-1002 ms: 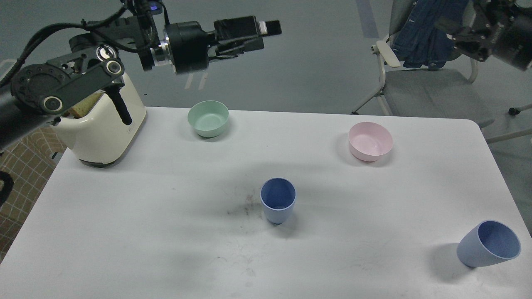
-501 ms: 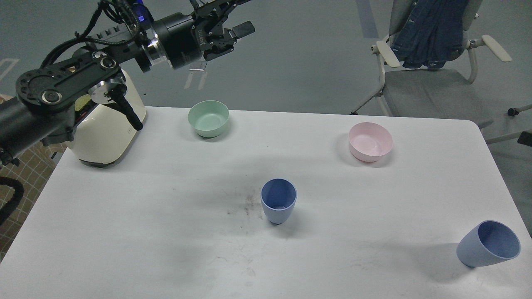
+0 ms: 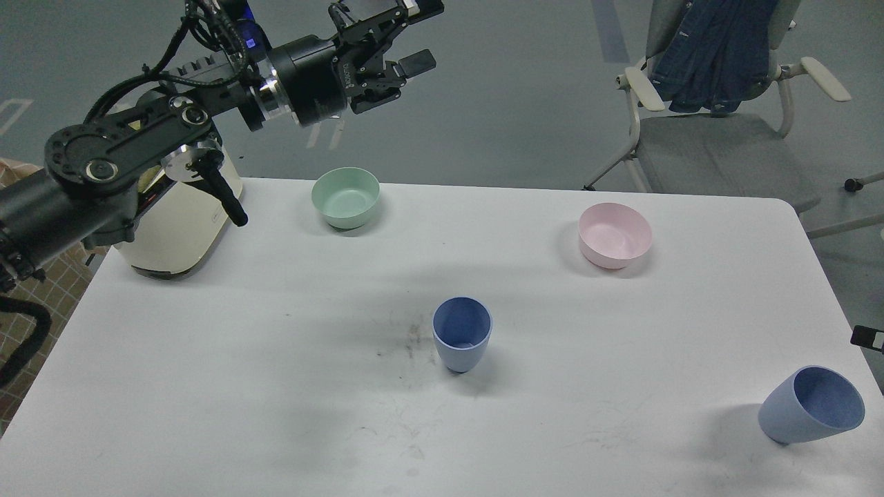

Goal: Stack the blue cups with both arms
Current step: 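Lower the right gripper into the blue cup nearest the right arm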

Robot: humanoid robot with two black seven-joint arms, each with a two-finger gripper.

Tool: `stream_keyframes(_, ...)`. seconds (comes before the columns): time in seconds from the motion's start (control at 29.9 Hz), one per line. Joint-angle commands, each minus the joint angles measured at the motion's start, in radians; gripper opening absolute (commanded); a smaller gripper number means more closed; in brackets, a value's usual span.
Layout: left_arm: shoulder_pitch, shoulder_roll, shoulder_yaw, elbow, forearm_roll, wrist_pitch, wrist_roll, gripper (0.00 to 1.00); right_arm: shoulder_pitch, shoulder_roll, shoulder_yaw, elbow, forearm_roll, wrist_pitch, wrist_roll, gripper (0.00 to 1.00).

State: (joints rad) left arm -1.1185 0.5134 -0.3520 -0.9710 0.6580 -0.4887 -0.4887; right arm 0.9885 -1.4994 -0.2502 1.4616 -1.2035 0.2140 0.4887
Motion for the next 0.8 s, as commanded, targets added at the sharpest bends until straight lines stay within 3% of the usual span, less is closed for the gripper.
stream_keyframes(0.0, 0.0, -0.004, -0.001, 0.0, 0.0, 0.0, 0.0, 0.93, -0.033, 0.002, -0.001, 0.0, -0.048, 0.001, 0.0, 1.0)
stream_keyframes(0.3, 0.003, -0.006, -0.002, 0.0, 0.0, 0.0, 0.0, 0.93, -0.042, 0.045, -0.006, -0.036, -0.048, -0.005, 0.0, 1.0)
stream_keyframes(0.47, 0.005, -0.004, -0.002, 0.0, 0.0, 0.0, 0.0, 0.93, -0.047, 0.087, -0.015, -0.067, -0.045, -0.01, 0.0, 0.92)
stream_keyframes(0.77, 0.005, -0.004, -0.004, 0.0, 0.0, 0.0, 0.0, 0.93, -0.083, 0.09, -0.017, -0.067, -0.05, -0.008, 0.0, 0.9)
